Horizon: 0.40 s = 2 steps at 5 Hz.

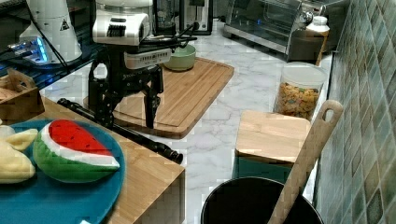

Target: Open the drawer.

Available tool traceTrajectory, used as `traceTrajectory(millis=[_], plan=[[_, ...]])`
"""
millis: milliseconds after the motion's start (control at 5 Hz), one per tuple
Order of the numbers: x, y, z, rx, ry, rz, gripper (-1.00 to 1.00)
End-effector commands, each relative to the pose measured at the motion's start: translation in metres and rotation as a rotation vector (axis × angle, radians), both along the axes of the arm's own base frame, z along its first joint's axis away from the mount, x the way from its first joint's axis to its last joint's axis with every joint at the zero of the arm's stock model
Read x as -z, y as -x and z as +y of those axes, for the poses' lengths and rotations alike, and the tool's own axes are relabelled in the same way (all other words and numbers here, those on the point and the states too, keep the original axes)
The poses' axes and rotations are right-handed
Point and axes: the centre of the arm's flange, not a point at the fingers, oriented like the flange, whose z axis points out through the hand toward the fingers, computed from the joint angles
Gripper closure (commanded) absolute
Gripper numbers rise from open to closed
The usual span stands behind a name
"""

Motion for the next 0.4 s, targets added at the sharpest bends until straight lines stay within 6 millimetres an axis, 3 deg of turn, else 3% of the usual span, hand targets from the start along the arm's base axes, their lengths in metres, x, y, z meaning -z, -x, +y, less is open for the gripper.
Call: traceTrajectory(millis=[200,400], plan=[[-0.028,-0.003,0.032,-0.121,-0.133,-0.001,-1.0],[-0.026,-0.007,0.062,-0.199,-0.216,0.007,-1.0]])
